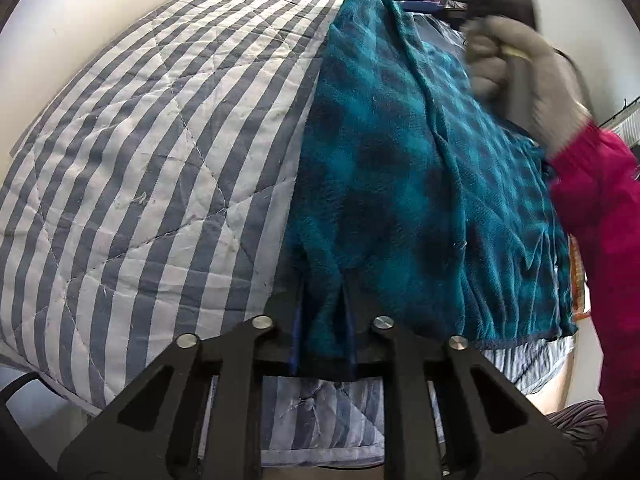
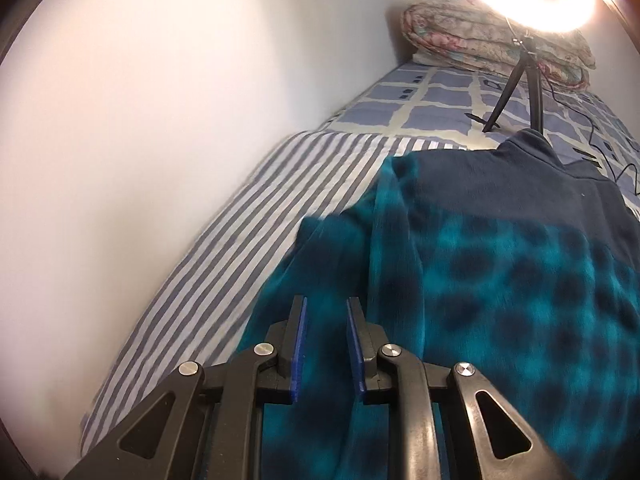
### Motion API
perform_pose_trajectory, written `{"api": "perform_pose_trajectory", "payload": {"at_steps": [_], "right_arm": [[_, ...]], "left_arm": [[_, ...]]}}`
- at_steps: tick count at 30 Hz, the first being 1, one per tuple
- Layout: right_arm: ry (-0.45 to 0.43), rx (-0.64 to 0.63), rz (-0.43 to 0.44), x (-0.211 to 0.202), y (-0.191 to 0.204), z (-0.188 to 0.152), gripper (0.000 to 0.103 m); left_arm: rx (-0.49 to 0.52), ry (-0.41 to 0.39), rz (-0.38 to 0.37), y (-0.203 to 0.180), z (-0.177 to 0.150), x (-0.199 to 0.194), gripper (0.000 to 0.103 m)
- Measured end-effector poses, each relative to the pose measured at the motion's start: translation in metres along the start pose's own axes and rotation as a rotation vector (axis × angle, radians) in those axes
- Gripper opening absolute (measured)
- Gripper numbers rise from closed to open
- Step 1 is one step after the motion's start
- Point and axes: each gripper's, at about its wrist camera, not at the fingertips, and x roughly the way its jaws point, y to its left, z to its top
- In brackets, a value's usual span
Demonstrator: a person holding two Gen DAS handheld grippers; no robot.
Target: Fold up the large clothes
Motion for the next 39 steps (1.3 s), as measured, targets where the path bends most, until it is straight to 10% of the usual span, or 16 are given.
{"api": "perform_pose_trajectory", "payload": {"at_steps": [10,14,19,28,39], "right_arm": [[0.093,-0.017,-0.066,0.084,0.012,0.008,0.016],[0.107,0.028,-0.032,0.074,0.005,0.011,0.017],[0.156,0.092,0.044,0.028,0.004,0.002,0.049],[0.367,-0.051,0.114,-0.019,0.062,-0.070,0.057],[0.435,-0.055,-0.041,0.011,0.083,-0.102,0.060]], "left_arm": [[-0.025,-0.014,-0.041,0.007,0.004,-0.011,0.009],[-0.024,-0.019,-0.046,0.002,0.002,-0.015,0.008],[-0.007,-0.051,-0.054,-0.010,0.001,-0.023,0.008],[0.053,-0.099,-0.056,-0.036,-0.002,-0.038,0.008],[0.114,-0.118,-0.030,-0.081,-0.005,-0.026,0.007]]}}
